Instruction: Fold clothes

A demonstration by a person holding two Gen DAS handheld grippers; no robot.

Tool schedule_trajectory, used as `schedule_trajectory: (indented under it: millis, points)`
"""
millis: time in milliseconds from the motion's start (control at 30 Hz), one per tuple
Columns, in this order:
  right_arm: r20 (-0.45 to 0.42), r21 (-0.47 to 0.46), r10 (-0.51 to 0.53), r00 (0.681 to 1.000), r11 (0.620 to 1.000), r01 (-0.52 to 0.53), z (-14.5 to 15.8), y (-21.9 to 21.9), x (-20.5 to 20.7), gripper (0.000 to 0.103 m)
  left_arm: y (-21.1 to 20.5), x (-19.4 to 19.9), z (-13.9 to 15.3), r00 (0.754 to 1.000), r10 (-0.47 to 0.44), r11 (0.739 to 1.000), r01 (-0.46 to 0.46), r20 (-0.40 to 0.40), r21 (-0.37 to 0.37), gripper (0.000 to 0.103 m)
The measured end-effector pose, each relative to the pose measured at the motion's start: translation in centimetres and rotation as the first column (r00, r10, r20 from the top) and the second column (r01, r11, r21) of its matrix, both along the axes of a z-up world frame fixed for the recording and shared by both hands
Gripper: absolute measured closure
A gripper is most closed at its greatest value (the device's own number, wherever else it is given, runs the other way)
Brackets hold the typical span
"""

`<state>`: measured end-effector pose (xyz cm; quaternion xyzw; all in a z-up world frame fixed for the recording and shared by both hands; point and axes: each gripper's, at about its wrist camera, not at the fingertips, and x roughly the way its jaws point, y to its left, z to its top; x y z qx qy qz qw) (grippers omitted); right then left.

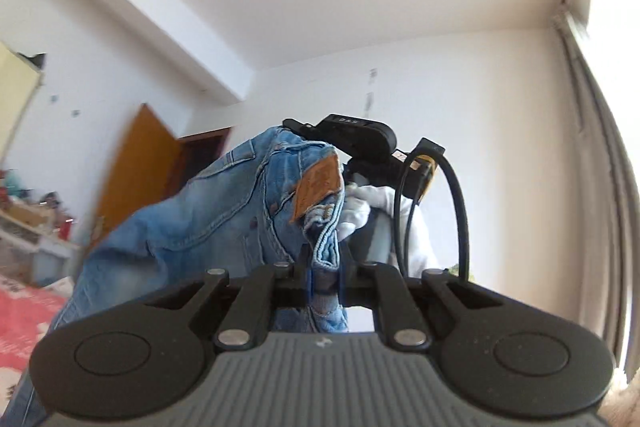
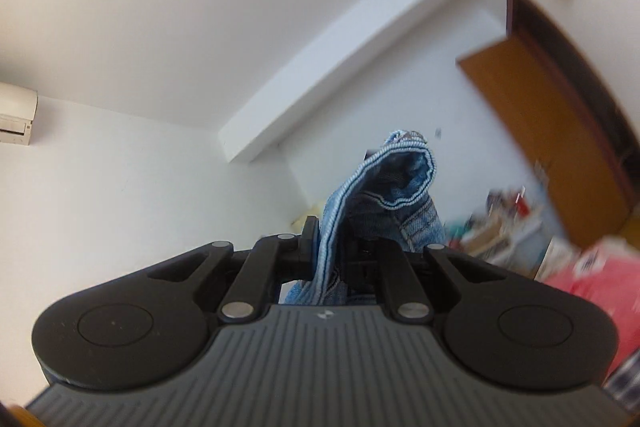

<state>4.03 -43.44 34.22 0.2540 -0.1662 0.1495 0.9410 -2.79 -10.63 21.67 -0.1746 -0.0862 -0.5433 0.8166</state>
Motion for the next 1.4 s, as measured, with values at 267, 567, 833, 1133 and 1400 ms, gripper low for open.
schedule_trajectory:
  millis: [267,567,833,1133,1400]
  points:
    - [-0.139,-0.153,-0.132,0.981,0.982,0.110,-2.5,0.5,2.3,0.095,1.3,2.7,-6.5,0.982,0.016,1.000,-0.011,-0.189,0.030,0.091]
    - [-0.480,-0.218,0.061,0.875,0.958,-0.186,-17.9,16.3,24.2,0.095,17.2,11.0,-20.7,0.736,0.356,0.925,-0.365,-0.576,0.106,0.092]
    - [-0.708,-0.232,0.229,0.668,0.819,-0.526,-29.6,45.1,35.8,0.095,33.8,14.8,-26.9,0.423,0.512,0.776,-0.601,-0.747,0.192,0.092]
    - [-0.916,-0.224,0.125,0.381,0.628,-0.745,-42.6,62.7,44.1,0.084,45.9,16.4,-33.2,0.129,0.543,0.660,-0.676,-0.830,0.328,0.088]
    - [-0.906,0.171,0.403,0.127,0.625,-0.762,-38.6,57.4,46.2,0.048,45.8,14.7,-33.2,0.162,0.568,0.643,-0.699,-0.807,0.312,0.078]
